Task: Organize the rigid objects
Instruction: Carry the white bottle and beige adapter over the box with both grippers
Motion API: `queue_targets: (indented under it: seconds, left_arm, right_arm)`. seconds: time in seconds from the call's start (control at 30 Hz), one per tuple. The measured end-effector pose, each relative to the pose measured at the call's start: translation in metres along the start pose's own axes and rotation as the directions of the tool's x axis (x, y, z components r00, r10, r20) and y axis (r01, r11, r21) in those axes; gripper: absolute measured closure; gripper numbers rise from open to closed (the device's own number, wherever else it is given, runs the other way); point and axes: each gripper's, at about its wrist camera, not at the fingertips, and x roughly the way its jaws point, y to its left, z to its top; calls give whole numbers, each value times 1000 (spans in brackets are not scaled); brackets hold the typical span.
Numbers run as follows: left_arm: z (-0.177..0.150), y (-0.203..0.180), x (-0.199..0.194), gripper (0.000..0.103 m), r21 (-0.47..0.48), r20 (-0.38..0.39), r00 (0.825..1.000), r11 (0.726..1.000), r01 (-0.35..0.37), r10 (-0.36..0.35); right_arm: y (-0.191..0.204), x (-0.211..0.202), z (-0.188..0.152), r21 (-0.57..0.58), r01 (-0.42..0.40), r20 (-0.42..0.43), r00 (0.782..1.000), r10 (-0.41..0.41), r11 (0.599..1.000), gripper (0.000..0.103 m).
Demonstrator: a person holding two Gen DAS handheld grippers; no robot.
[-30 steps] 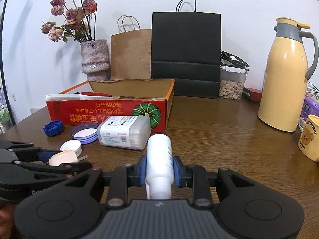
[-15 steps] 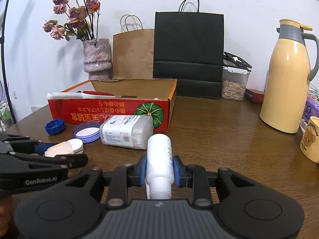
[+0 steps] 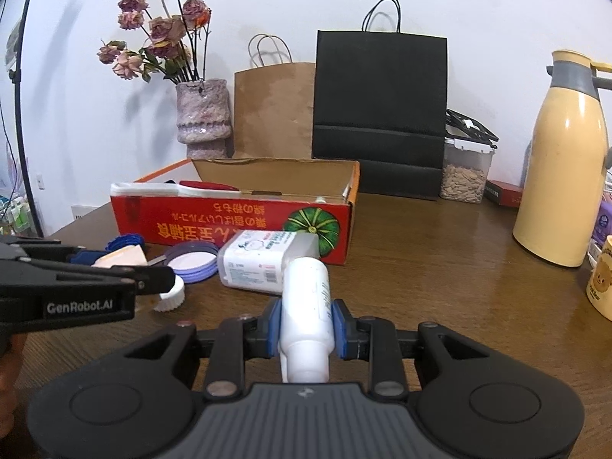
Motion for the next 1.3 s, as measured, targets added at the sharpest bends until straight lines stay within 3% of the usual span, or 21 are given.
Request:
queue_targets:
  seconds: [0.6, 1.3]
  left_arm:
    - [49, 23, 6, 57, -40, 75, 996, 999, -33, 36]
    - [93, 54, 45, 57, -130, 110, 990, 989, -73, 88]
  right_arm:
    - [15, 20, 39, -14, -21, 46, 999, 21, 1000, 76]
    - [28, 65, 88, -22, -31, 107, 994, 33, 999, 76]
